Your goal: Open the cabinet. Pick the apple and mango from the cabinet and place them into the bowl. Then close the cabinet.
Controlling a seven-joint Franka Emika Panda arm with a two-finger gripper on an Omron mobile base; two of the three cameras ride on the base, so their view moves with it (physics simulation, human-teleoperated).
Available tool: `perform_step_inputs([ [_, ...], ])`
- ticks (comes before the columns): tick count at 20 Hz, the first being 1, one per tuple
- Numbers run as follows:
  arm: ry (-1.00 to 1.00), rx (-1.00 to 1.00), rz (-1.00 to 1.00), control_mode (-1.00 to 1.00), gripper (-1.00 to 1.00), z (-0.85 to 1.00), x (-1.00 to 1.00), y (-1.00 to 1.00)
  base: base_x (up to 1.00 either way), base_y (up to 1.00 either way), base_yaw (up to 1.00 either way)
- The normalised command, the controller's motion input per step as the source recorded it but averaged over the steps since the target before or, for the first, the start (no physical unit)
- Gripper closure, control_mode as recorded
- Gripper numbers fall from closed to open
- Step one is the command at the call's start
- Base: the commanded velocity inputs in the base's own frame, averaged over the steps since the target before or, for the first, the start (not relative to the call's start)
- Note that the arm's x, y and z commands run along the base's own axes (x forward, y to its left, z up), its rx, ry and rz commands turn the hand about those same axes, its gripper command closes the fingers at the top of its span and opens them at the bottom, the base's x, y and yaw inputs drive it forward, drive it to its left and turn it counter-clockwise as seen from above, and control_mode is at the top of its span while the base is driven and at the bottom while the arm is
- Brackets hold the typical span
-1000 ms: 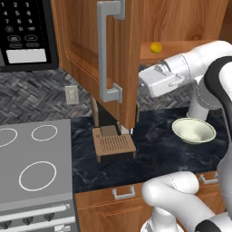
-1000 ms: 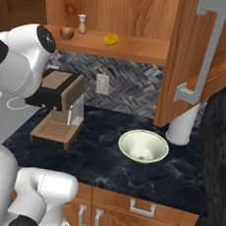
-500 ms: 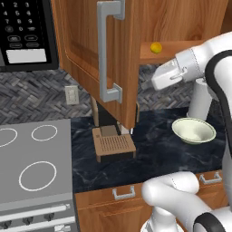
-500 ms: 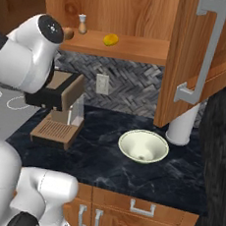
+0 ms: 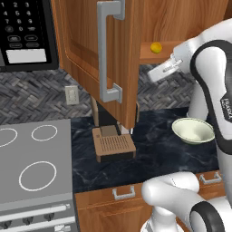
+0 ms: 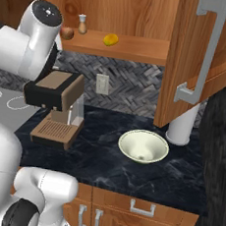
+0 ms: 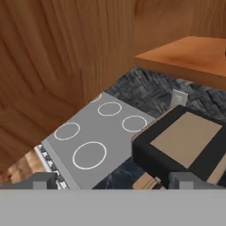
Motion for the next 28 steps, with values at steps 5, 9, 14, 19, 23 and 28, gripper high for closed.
perform_step_inputs([
  [5,-0.01,-0.1,-0.26,-1.0,-1.0,0.0,0.25,-0.05,0.0,0.0,0.0],
  [9,-0.01,-0.03,-0.22,-1.0,-1.0,0.0,0.25,-0.12,0.0,0.0,0.0],
  [14,0.0,-0.01,-0.18,-1.0,-1.0,0.0,0.31,-0.21,0.0,0.0,0.0],
  [19,-0.02,-0.01,-0.14,-1.0,-1.0,0.0,0.33,-0.09,0.0,0.0,0.0],
  [23,-0.1,0.0,-0.11,-1.0,-1.0,0.0,0.34,0.0,0.0,0.0,0.0],
  [28,-0.1,0.0,-0.08,-1.0,-1.0,0.0,0.33,0.0,0.0,0.0,0.0],
])
